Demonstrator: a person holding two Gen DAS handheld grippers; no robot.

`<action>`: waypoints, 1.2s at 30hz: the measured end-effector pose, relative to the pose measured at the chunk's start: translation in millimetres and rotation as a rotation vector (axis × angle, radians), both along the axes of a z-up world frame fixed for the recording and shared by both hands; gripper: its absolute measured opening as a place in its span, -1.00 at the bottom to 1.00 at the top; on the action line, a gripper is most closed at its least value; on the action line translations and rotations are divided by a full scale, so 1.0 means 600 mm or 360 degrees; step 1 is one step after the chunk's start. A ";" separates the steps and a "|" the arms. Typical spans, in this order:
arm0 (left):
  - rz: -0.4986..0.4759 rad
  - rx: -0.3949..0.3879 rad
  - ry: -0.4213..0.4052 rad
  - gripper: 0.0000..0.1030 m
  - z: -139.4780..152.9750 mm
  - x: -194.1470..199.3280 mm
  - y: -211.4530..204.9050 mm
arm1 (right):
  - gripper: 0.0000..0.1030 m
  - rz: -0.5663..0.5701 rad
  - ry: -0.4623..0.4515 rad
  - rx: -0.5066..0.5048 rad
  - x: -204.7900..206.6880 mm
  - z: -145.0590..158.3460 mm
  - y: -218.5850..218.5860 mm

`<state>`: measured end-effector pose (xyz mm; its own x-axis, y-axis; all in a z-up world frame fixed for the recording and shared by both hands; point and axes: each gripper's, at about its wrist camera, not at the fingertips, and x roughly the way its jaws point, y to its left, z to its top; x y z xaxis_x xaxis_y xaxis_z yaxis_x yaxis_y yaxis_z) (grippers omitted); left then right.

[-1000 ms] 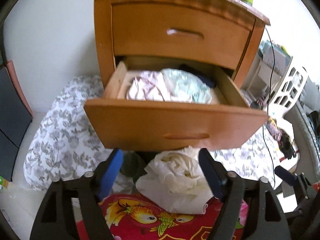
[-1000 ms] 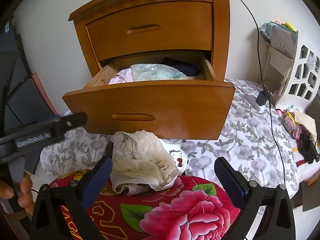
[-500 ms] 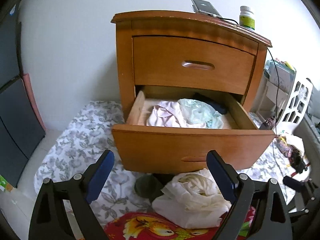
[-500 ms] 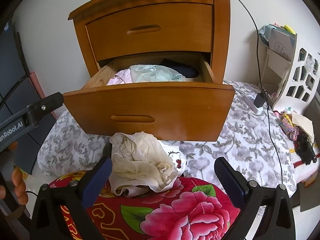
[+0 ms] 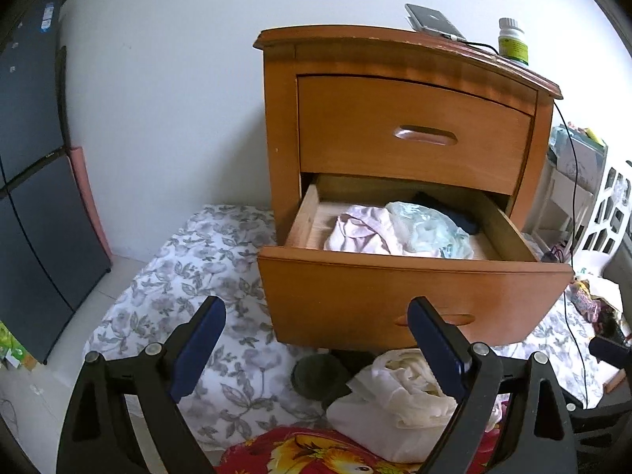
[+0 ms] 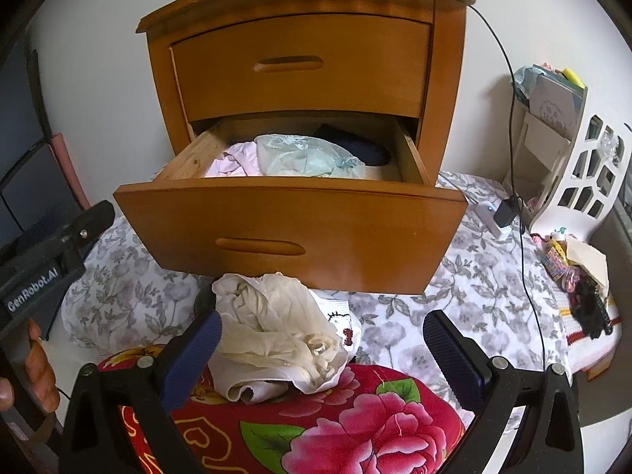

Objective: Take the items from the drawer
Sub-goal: 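Withdraw the left gripper while bringing the right gripper to the open drawer, then reach the right gripper into the drawer and grasp the pale green lace cloth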

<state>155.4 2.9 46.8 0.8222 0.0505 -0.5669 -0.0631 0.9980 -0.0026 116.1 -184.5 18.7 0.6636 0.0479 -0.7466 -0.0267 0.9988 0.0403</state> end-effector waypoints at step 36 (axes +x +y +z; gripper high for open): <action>0.0048 -0.0137 0.0156 0.82 0.085 0.134 0.049 | 1.00 0.0297 -0.0024 0.0078 0.248 0.215 0.006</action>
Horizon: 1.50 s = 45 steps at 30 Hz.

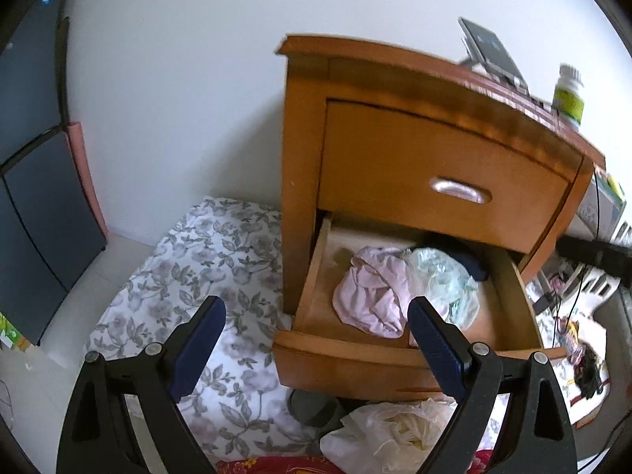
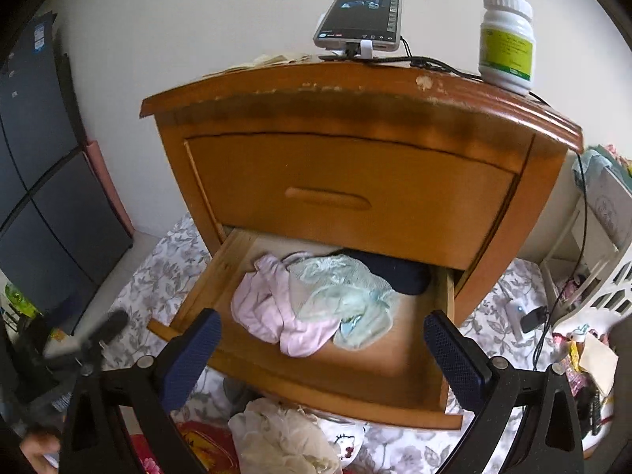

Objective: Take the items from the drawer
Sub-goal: 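Reach the right gripper into the drawer and grasp the pale green lace cloth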

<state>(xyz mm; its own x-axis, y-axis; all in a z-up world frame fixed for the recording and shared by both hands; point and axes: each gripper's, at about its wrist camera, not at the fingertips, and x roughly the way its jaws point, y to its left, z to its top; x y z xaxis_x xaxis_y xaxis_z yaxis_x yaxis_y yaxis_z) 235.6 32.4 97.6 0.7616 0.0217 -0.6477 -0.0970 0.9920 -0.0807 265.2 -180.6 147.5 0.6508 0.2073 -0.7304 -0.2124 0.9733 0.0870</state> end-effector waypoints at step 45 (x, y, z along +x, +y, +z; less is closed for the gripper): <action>-0.0076 -0.0256 0.0100 0.82 -0.131 0.057 0.061 | 0.80 0.0017 0.0569 -0.0352 0.224 -0.247 0.119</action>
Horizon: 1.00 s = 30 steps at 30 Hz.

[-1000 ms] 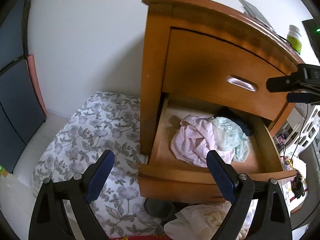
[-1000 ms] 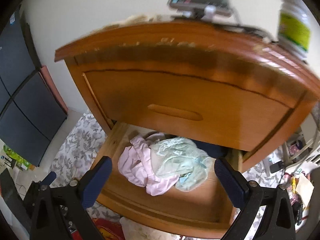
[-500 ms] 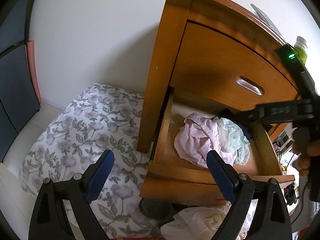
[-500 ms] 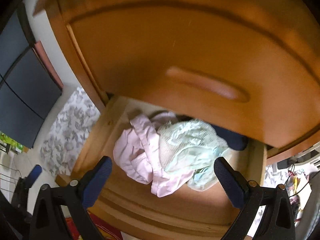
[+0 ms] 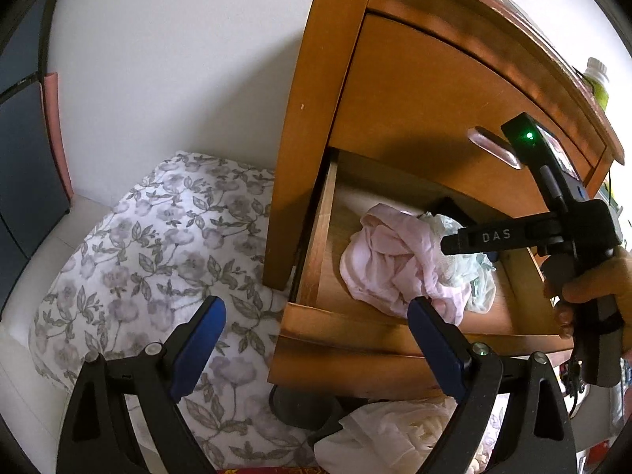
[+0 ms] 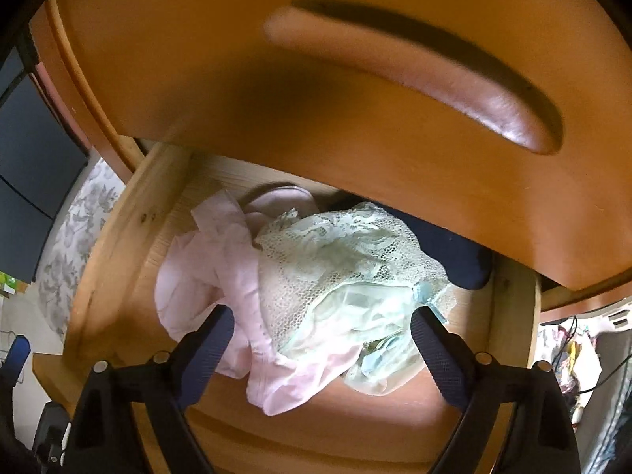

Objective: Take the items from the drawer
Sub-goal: 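Reach the right gripper into the drawer and grasp the pale green lace cloth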

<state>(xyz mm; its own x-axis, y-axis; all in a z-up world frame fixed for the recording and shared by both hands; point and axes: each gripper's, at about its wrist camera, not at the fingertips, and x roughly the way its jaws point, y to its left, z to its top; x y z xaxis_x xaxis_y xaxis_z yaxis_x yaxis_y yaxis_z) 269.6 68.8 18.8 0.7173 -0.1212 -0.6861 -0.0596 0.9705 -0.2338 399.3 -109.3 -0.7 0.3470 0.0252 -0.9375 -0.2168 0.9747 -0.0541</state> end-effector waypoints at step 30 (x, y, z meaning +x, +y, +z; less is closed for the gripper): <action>-0.0052 0.0020 0.0004 0.82 -0.002 0.000 -0.009 | 0.08 -0.0232 0.0155 -0.0002 0.069 -0.065 -0.070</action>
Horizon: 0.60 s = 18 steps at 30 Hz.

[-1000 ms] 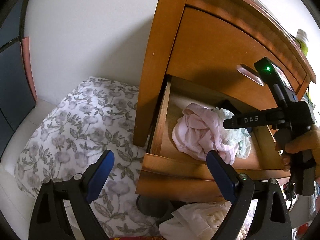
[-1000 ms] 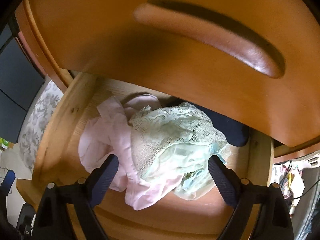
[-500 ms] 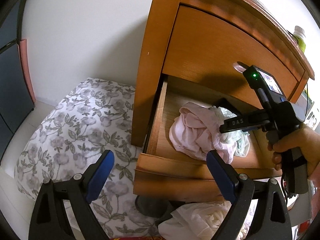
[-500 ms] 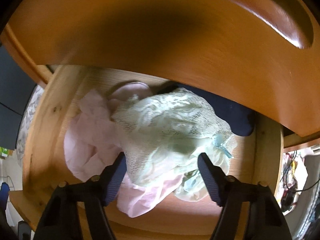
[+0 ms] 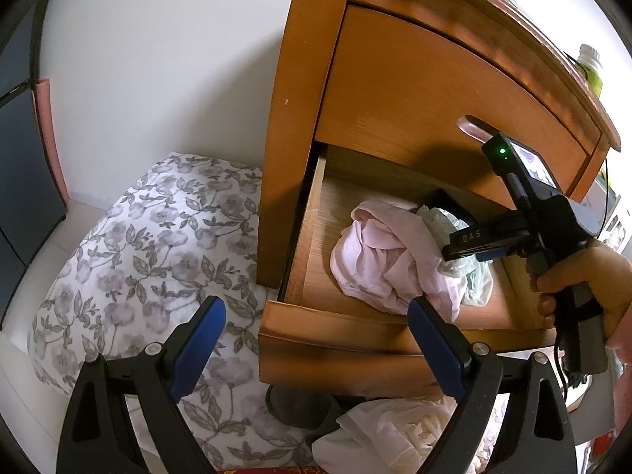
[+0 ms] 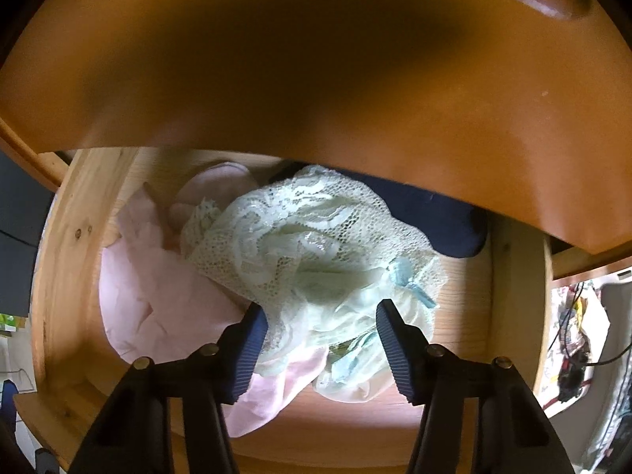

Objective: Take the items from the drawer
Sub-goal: 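Reach the right gripper into the drawer and grasp the pale green lace cloth, then lift the lace cloth up out of the drawer with the right gripper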

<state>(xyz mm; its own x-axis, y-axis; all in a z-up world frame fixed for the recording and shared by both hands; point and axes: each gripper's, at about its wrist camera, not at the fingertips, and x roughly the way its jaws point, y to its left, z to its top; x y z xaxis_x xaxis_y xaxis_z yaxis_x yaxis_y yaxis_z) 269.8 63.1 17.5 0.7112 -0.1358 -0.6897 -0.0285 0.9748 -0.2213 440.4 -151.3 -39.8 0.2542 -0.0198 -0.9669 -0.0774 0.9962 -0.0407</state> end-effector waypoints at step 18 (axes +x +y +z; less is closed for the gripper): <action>-0.0018 0.0002 0.0013 0.82 -0.003 0.003 -0.002 | -0.83 0.0042 -0.0102 -0.0083 -0.004 0.041 -0.016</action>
